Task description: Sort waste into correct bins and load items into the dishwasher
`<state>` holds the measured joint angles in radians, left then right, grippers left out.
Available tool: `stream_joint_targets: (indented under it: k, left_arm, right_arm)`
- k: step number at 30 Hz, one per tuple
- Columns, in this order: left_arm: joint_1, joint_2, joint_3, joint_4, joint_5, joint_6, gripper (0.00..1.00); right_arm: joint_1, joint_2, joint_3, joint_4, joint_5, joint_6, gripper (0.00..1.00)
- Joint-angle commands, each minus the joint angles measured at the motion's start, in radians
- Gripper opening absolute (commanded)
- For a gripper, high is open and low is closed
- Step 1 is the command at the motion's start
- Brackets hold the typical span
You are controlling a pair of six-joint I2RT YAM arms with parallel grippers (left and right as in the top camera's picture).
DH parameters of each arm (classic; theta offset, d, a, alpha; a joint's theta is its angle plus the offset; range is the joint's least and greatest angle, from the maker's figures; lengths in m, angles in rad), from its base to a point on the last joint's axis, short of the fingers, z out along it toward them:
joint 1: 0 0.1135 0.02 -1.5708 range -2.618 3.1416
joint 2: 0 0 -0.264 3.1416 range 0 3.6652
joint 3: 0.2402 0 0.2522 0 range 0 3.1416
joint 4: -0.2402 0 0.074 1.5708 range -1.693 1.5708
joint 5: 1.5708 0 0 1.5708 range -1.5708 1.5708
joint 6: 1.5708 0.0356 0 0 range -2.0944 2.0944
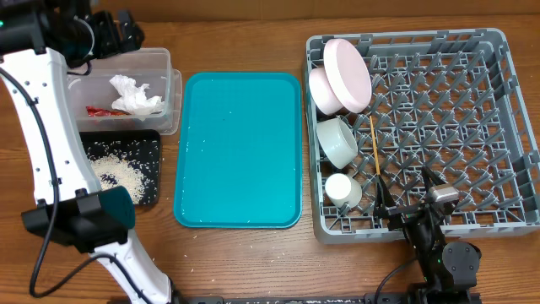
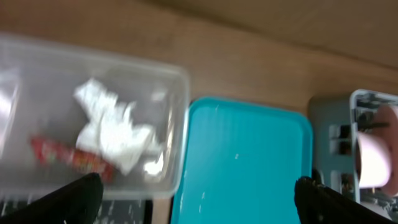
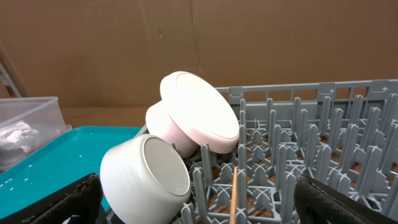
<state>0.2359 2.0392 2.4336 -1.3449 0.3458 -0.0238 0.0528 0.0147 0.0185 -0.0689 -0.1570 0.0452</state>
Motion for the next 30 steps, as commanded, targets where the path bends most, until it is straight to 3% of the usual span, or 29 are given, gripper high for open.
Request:
stream_joint_targets:
  k: [1, 5, 9, 14, 18, 26, 30]
  left_arm:
    - [-0.068, -0.206, -0.213, 0.195, 0.065, 0.099, 1.0]
    - [-0.087, -0.531, -0.74, 0.576, 0.032, 0.084, 1.0]
    - [-0.087, -0.894, -1.241, 0.796, -0.111, 0.044, 1.0]
    - [-0.087, -1.242, -1.659, 0.986, -0.217, -0.053, 1.0]
    - [-0.087, -1.478, -1.928, 1.143, -0.226, -0.055, 1.0]
    - [-0.09, -1.75, -2.24, 1.28, -0.244, -0.067, 1.0]
    - [-0.155, -1.894, -2.369, 1.315, -0.36, -0.07, 1.0]
  right_arm:
    - [-0.004, -0.012, -0.011, 0.003, -0.002, 0.003, 1.0]
    - [-0.004, -0.012, -0.011, 0.003, -0.002, 0.003, 1.0]
    - [-0.004, -0.012, -0.011, 0.003, -0.002, 0.003, 1.0]
    - [-0.004, -0.012, -0.011, 0.003, -0.002, 0.003, 1.0]
    - [-0.004, -0.012, -0.011, 0.003, -0.002, 0.003, 1.0]
    - [-0.004, -0.012, -0.011, 0.003, -0.002, 0.003, 1.0]
    - [-0.004, -0.012, -0.011, 0.003, -0.002, 0.003, 1.0]
